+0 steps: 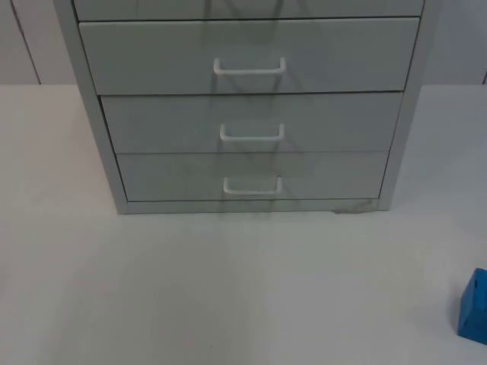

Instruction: Open the drawer with the left hand, place the block into the drawer with the right hand, then close the drawer with the left hand.

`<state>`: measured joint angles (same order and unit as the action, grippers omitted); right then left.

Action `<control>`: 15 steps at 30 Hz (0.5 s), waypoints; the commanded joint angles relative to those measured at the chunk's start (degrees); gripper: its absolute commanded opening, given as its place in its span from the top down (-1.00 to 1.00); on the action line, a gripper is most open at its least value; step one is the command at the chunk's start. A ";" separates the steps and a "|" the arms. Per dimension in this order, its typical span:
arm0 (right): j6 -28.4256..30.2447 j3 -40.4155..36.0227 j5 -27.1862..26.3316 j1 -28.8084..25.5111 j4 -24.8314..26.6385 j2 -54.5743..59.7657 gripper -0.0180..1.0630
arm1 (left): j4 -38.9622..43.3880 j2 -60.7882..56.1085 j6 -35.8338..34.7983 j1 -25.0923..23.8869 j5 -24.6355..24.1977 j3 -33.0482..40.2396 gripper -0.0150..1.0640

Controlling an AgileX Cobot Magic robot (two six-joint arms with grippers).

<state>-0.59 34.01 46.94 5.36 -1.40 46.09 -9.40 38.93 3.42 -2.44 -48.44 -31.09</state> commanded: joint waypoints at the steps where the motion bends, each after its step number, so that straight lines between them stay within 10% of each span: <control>1: -0.05 0.28 -0.38 -0.07 0.17 0.01 -0.98 | -0.66 0.14 0.98 -0.31 1.20 -0.23 -0.81; 15: -0.05 0.28 -1.33 -0.07 0.54 0.01 -0.98 | -19.04 8.62 22.87 -0.31 -1.87 -5.42 -0.56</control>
<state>-0.59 34.01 46.50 5.36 -1.08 46.09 -24.06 45.30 22.62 -2.44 -49.54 -34.29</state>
